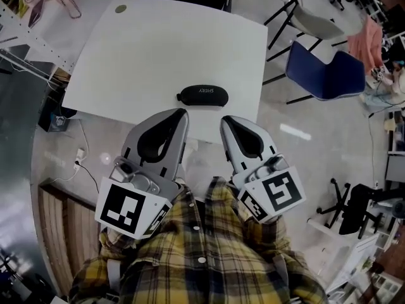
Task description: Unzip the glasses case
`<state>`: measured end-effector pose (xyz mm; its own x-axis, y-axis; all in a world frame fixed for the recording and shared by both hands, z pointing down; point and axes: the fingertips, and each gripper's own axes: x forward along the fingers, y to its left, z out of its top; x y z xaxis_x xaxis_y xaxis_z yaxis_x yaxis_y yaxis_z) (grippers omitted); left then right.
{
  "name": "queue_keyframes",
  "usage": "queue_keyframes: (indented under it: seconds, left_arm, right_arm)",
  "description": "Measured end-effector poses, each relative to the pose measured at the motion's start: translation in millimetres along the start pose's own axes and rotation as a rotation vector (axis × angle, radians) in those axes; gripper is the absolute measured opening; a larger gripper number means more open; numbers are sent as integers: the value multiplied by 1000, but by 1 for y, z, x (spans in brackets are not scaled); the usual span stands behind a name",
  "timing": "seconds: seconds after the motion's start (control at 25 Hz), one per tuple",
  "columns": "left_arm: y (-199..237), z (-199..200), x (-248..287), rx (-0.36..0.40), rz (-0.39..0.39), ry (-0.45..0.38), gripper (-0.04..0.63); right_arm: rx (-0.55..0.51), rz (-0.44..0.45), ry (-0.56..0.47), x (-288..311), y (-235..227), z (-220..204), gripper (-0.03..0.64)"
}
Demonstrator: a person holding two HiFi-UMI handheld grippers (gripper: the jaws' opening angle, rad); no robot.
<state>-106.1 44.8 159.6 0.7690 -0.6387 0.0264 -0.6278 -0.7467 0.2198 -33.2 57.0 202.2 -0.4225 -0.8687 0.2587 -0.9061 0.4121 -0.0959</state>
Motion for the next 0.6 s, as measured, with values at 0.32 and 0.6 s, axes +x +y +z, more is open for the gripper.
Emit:
queue_keyframes:
  seconds: [0.32, 0.6]
  left_arm:
    - [25, 13, 95, -8, -22, 24, 6]
    - [31, 7, 144, -22, -54, 73, 6]
  right_arm:
    - [18, 0, 23, 45, -86, 21, -2]
    - [40, -16, 59, 63, -129, 20, -2]
